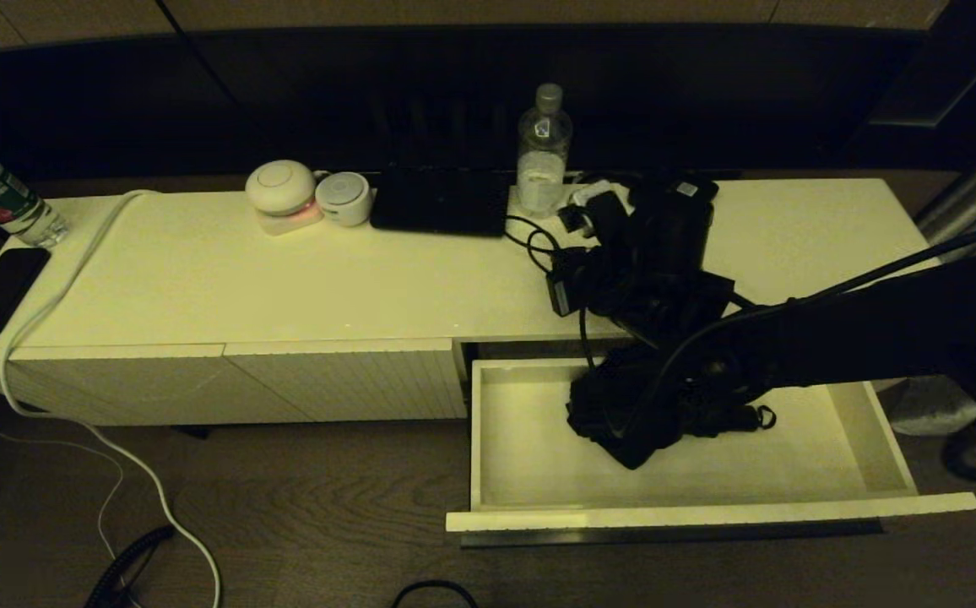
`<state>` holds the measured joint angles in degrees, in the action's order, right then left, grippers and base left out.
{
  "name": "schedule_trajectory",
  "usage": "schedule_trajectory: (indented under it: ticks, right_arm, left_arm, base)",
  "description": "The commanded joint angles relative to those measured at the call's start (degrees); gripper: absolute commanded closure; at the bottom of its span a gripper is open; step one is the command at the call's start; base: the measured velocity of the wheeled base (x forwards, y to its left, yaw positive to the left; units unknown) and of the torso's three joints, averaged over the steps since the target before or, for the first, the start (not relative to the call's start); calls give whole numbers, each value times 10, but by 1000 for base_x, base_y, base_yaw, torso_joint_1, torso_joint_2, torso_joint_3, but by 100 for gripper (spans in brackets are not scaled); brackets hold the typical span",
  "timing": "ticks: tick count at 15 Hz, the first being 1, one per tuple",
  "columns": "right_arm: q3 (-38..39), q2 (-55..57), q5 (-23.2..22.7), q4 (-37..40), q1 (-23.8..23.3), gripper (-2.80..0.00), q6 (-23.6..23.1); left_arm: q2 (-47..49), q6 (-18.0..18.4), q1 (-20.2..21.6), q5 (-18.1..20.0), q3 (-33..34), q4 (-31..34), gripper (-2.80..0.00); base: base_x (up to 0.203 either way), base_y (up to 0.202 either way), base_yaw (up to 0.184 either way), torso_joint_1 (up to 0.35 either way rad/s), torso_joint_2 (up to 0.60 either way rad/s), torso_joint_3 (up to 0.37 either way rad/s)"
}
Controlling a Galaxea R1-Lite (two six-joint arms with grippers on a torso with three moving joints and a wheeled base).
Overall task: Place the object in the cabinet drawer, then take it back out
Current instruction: Put the data cable in the drawer
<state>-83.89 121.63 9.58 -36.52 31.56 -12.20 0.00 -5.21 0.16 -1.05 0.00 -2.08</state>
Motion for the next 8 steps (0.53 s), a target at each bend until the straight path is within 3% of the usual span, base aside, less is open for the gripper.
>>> schedule_trajectory:
  ticks: [1,6,8]
  right_arm:
    - [60,-85,22,36,7,0,0]
    - [246,-228,37,171,3,0,11]
    - [306,-265,39,227,0,0,63]
  left_arm:
    - [-1,-1,0,0,0,0,0]
    - [-1,-1,0,0,0,0,0]
    - [-1,-1,0,0,0,0,0]
  base:
    - [0,0,0,0,0,0]
    - [0,0,0,0,0,0]
    - [0,0,0,0,0,0]
